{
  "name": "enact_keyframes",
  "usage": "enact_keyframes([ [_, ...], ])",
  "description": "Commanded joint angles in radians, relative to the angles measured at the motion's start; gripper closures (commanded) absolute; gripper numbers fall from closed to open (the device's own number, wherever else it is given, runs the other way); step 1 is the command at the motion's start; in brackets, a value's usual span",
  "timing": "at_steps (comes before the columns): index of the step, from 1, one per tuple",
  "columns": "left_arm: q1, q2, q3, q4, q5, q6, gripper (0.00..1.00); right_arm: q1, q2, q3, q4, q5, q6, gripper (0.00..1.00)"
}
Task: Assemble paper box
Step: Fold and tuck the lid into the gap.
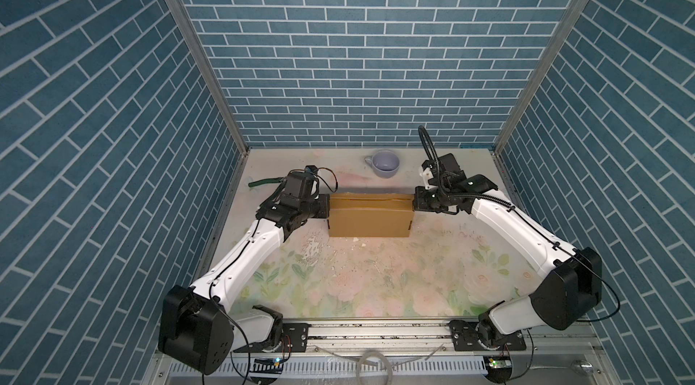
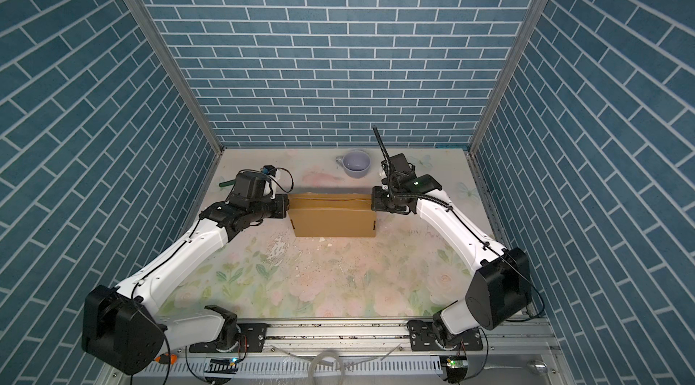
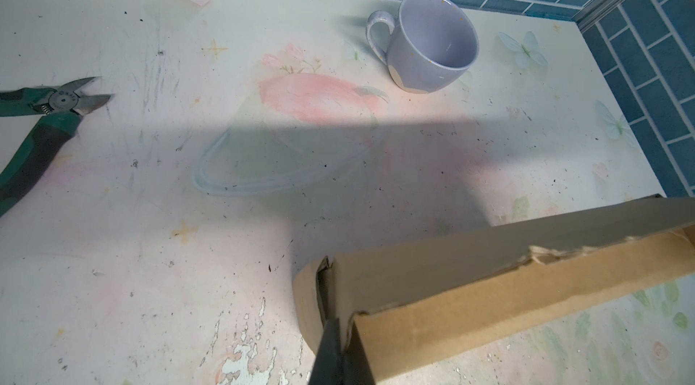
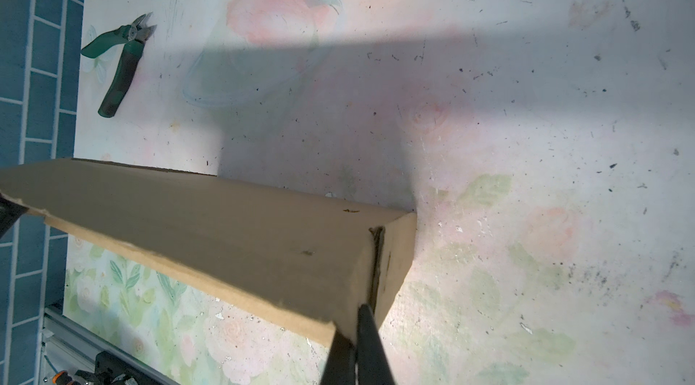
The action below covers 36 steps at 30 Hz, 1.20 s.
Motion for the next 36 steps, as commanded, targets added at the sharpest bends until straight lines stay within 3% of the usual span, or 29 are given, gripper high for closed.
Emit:
enact_keyframes([
  [1, 0.004, 0.039, -0.044, -0.125, -0.054, -0.101, 1.0, 0.007, 0.023, -0.011, -0.103, 0.03, 0.039, 1.0],
  [15, -0.023, -0.013, -0.172, -0.02, -0.099, -0.11, 1.0, 0.028, 0.008, -0.035, -0.075, 0.015, 0.12, 1.0],
  [25, -0.022, -0.007, -0.191, -0.007, -0.078, -0.065, 1.0, 0.038, -0.066, -0.169, 0.065, 0.097, 0.14, 1.0],
  [36, -0.022, 0.0, -0.187, -0.037, -0.071, 0.009, 1.0, 0.037, -0.061, -0.141, 0.021, 0.149, -0.067, 1.0],
])
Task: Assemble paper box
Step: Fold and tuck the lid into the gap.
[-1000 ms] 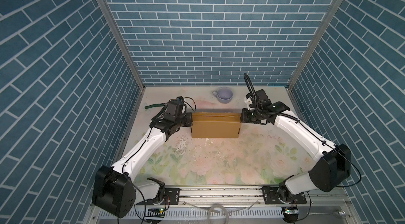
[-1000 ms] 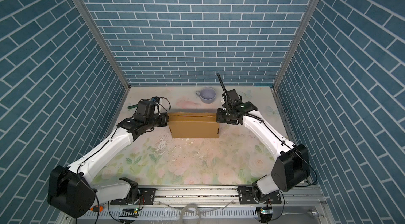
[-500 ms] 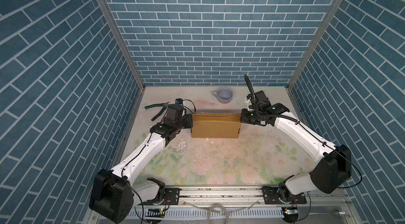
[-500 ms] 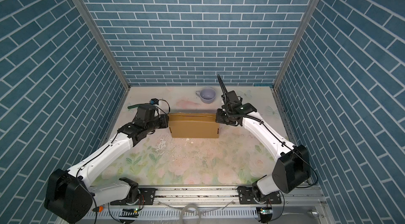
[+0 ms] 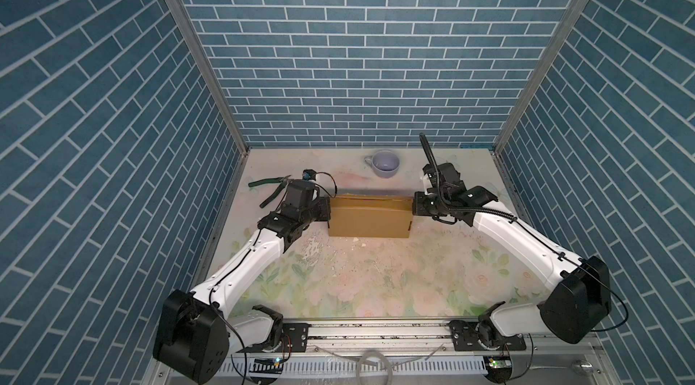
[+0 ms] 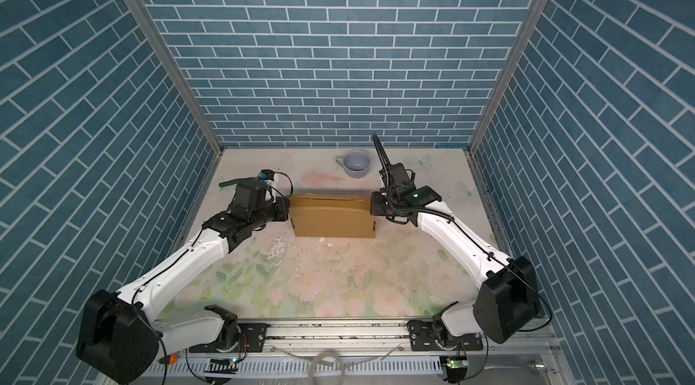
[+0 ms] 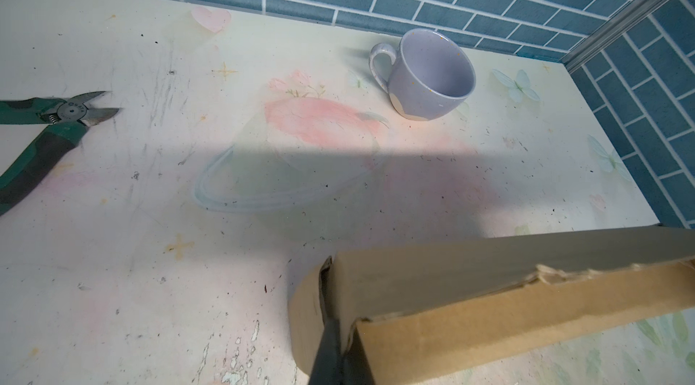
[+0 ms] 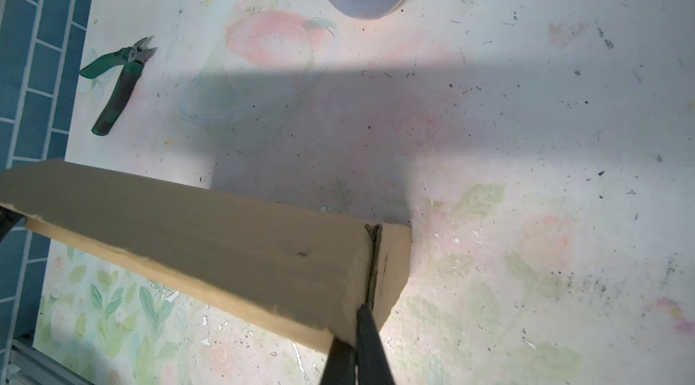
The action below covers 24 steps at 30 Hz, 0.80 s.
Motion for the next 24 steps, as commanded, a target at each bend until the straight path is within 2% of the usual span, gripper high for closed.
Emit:
enact_keyframes([
  [1, 0.003, 0.045, -0.062, -0.212, -0.016, 0.032, 1.0, -0.003, 0.015, -0.032, -0.09, 0.062, -0.095, 1.0],
  [9, 0.004, 0.034, -0.084, -0.203, -0.001, 0.035, 1.0, -0.004, -0.02, -0.139, 0.046, 0.028, -0.095, 1.0],
  [13, 0.004, 0.028, -0.087, -0.209, -0.006, 0.039, 1.0, -0.008, -0.034, -0.097, 0.001, -0.014, -0.077, 1.0],
  [15, 0.004, 0.024, -0.092, -0.209, -0.011, 0.04, 1.0, -0.021, -0.039, -0.057, -0.034, -0.052, -0.066, 0.96],
  [19, 0.004, 0.022, -0.094, -0.203, -0.018, 0.04, 1.0, -0.058, -0.044, -0.004, -0.089, -0.155, -0.047, 0.83],
  [24, 0.004, 0.028, -0.092, -0.203, -0.019, 0.039, 1.0, -0.111, -0.06, 0.01, -0.107, -0.368, -0.011, 0.54],
])
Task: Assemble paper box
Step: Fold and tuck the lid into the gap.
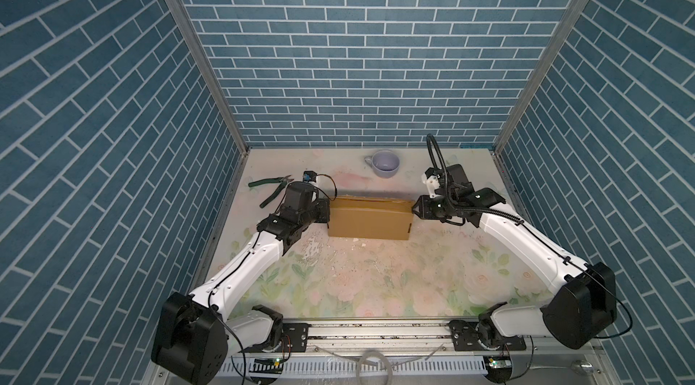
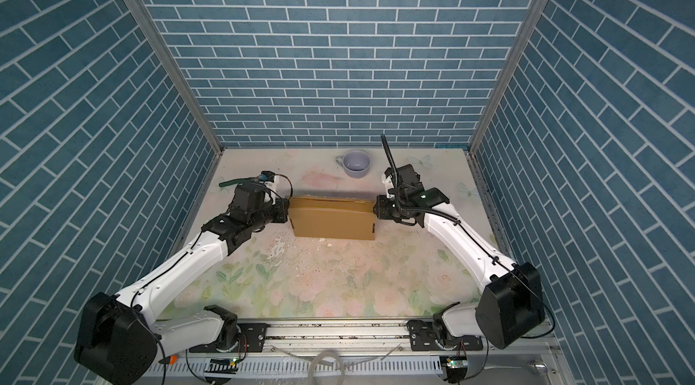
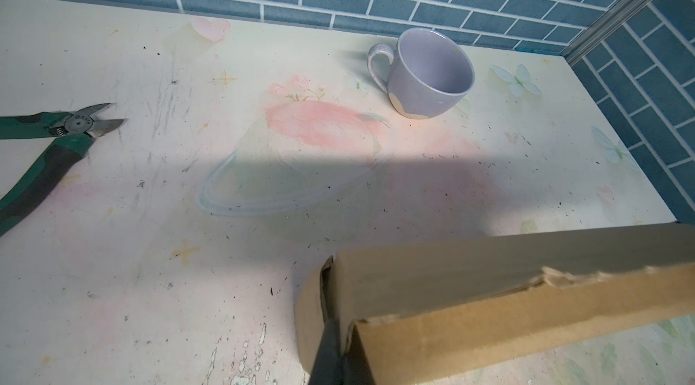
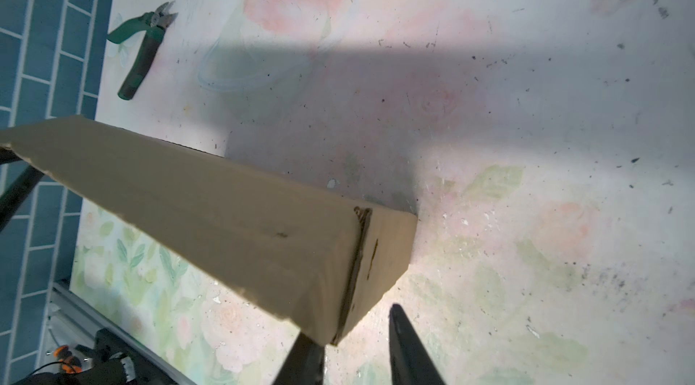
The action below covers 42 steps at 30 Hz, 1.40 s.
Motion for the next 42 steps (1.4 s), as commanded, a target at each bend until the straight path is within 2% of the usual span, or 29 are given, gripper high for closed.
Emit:
enact_keyframes([
  [1, 0.003, 0.044, -0.062, -0.229, -0.016, 0.009, 1.0, -0.04, -0.027, 0.043, -0.061, -0.206, 0.053, 0.46],
  [2, 0.004, 0.044, -0.064, -0.229, -0.016, 0.012, 1.0, -0.056, -0.031, 0.035, -0.053, -0.258, 0.083, 0.37],
  [3, 0.004, 0.044, -0.064, -0.23, -0.017, 0.011, 1.0, -0.07, -0.038, 0.029, -0.047, -0.283, 0.114, 0.32],
  [7, 0.004, 0.039, -0.068, -0.227, -0.019, 0.011, 1.0, -0.131, -0.097, -0.044, 0.111, -0.368, 0.316, 0.16],
  [11, 0.001, 0.035, -0.065, -0.221, -0.02, 0.009, 1.0, -0.148, -0.089, -0.101, 0.164, -0.325, 0.599, 0.11],
  [14, -0.003, 0.033, -0.063, -0.218, -0.026, 0.006, 1.0, -0.141, -0.164, -0.25, 0.351, -0.26, 0.87, 0.11],
  [17, -0.012, 0.034, -0.066, -0.214, -0.027, -0.001, 1.0, -0.129, -0.209, -0.307, 0.412, -0.172, 1.014, 0.09],
  [25, -0.026, 0.028, -0.066, -0.209, -0.029, -0.008, 1.0, -0.036, -0.224, -0.329, 0.477, -0.024, 1.152, 0.06],
  [33, -0.047, 0.031, -0.066, -0.194, -0.026, -0.026, 1.0, 0.07, -0.139, -0.325, 0.593, 0.058, 1.28, 0.09],
  [42, -0.055, 0.036, -0.067, -0.184, -0.017, -0.028, 1.0, 0.089, -0.134, -0.367, 0.595, 0.147, 1.348, 0.27],
])
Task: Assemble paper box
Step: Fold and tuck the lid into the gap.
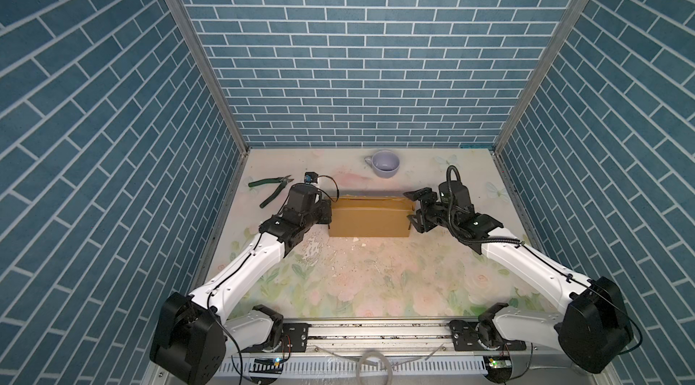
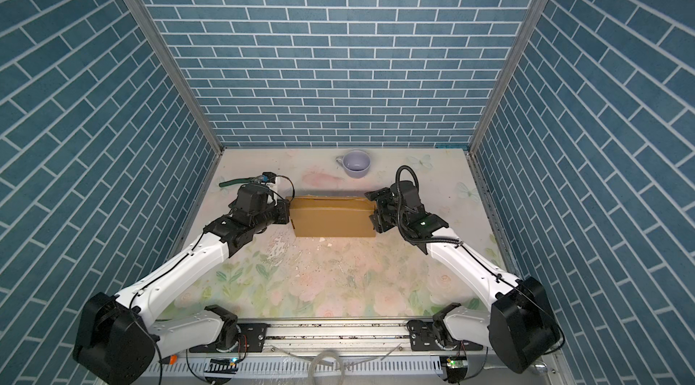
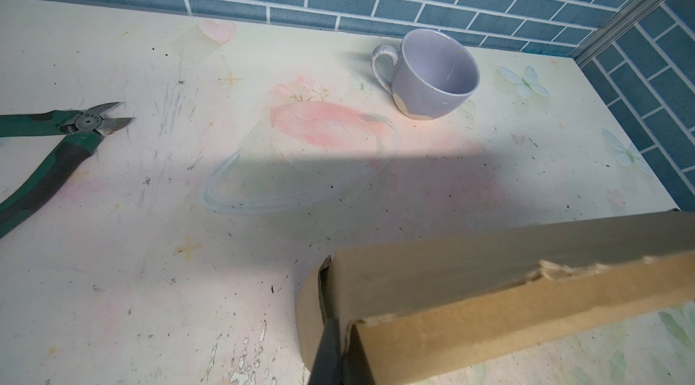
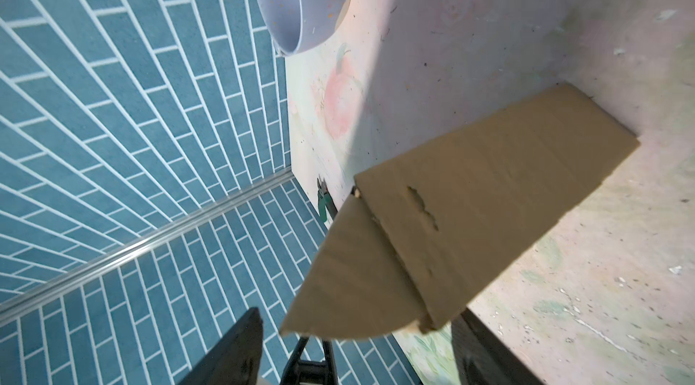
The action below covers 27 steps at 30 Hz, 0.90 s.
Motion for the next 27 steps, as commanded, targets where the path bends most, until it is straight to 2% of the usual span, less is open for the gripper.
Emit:
enact_keyframes([
  [1, -0.013, 0.047, -0.06, -0.185, 0.032, -0.002, 1.0, 0.004, 0.007, -0.051, 0.03, 0.066, 0.084, 0.31],
  [4, -0.014, 0.055, -0.056, -0.18, 0.04, 0.003, 1.0, 0.004, 0.025, -0.068, 0.052, 0.074, 0.094, 0.42],
  [9, -0.014, 0.067, -0.046, -0.184, 0.057, 0.02, 1.0, 0.004, 0.054, -0.084, 0.082, 0.074, 0.109, 0.51],
  [13, -0.014, 0.057, -0.042, -0.199, 0.068, 0.045, 1.0, 0.003, 0.065, -0.104, 0.094, 0.078, 0.125, 0.64],
  [16, -0.014, 0.045, -0.038, -0.211, 0.086, 0.057, 0.94, 0.001, 0.071, -0.117, 0.1, 0.081, 0.139, 0.69],
  [21, -0.012, 0.032, -0.012, -0.235, 0.136, 0.075, 0.83, 0.001, 0.076, -0.117, 0.099, 0.09, 0.146, 0.69],
  [27, -0.008, -0.025, 0.021, -0.319, 0.194, 0.11, 0.59, -0.001, 0.077, -0.127, 0.088, 0.103, 0.164, 0.7],
])
